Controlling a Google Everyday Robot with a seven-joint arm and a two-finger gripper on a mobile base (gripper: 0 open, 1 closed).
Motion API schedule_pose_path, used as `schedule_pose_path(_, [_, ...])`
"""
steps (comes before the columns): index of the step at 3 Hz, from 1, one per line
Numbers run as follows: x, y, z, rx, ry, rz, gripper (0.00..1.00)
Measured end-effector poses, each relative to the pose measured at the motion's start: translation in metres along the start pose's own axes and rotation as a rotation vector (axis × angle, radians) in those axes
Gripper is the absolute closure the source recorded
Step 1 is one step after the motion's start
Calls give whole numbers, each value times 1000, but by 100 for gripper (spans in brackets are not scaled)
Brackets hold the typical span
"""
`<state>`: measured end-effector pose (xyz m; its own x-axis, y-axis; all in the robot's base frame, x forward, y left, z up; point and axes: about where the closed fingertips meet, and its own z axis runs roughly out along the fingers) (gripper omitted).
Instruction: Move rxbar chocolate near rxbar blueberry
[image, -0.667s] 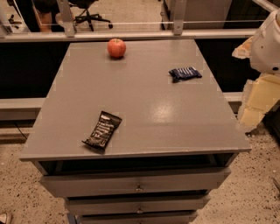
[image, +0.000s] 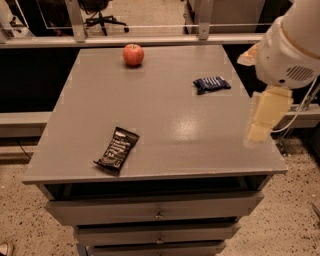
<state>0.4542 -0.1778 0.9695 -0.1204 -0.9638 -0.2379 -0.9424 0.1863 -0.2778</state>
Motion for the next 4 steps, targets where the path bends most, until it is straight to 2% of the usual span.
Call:
schedule_pose_path(1, [-59,0,34,-9,-91,-134,0])
schedule_pose_path(2, [-119,14,62,-43,-183,-261,0])
schedule_pose_path(3, [-160,29,79,-77,-242,-347,0])
schedule_pose_path(4, [-160,29,79,-76,-241,-347,0])
